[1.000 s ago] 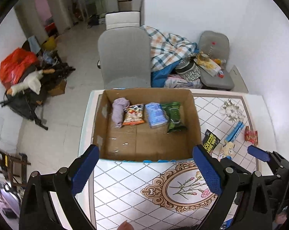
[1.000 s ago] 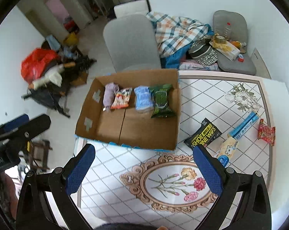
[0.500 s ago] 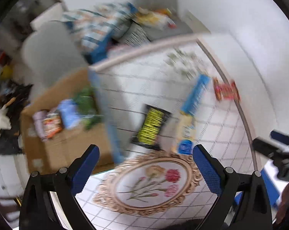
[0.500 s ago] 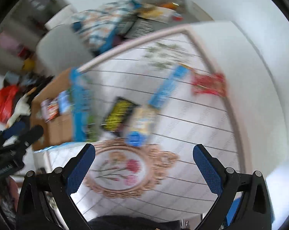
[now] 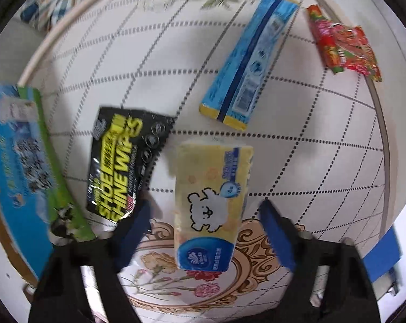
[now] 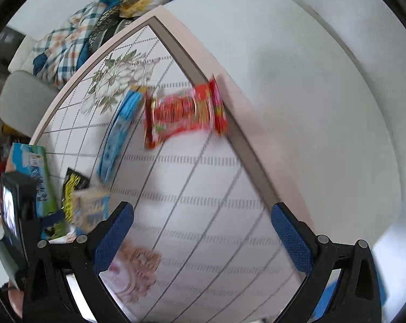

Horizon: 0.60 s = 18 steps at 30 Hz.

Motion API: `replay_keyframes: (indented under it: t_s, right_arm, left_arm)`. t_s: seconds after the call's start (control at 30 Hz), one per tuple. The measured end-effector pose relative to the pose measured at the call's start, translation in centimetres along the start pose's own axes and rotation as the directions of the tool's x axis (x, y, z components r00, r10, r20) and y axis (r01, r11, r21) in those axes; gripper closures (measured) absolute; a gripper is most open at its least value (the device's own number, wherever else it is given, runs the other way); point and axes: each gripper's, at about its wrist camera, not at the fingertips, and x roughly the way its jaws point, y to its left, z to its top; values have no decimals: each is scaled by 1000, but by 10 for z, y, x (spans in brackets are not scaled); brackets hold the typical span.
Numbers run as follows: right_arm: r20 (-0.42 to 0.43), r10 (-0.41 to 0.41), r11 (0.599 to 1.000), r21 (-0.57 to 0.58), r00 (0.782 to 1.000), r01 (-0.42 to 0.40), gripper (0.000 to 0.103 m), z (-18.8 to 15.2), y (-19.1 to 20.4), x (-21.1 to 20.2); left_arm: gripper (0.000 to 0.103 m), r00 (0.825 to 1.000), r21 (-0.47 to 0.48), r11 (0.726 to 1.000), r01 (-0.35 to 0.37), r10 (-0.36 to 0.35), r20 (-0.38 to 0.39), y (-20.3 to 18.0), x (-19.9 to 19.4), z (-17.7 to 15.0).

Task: Organize soft objects
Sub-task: 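Grasp the yellow tissue pack with left tool while right tool grasps the red bag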

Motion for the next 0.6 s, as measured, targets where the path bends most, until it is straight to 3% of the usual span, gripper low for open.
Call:
replay_keyframes:
  t_s: [0.07,0.1,0.2,0.3,0.4,0.43,0.47,0.53,0.6]
  right_arm:
    - [-17,-37,986,-160,999,34,0,27,16,13]
    - [-24,-74,971,-228,997,66,0,36,25,19]
    - [-51,-206,875,-458,977,161,0,65,52,45]
    - [-84,-342,720,-663,936,204,0,78,78,83]
    - [-79,-425,604,-766,902,217,0,81,91,112]
    - [-96,-433,593,-779,896,203,2,81,94,122]
    - [-114,-436,599,-777,893,193,15,82,94,128]
    - [-134,-448,634,-745,884,208,25,85,92,135]
    - [-211,-392,762,-620,896,187,33,91,83,129]
  left_arm:
    - [50,999,-37,999,26,-27,-18,4,6,0]
    - [50,999,-47,998,32,-34,-25,4,8,-1]
    - [50,998,-81,996,49,-52,-34,4,13,-4]
    - [50,996,-124,990,73,-79,-40,3,19,-5]
    - [50,993,-154,984,94,-103,-50,2,24,-8]
    - [50,993,-158,983,95,-104,-51,1,26,-9]
    - [50,993,-159,983,94,-103,-49,-1,26,-9]
    - [50,994,-160,983,95,-103,-44,-1,27,-12]
    - [50,993,-162,982,101,-110,-45,4,28,-17]
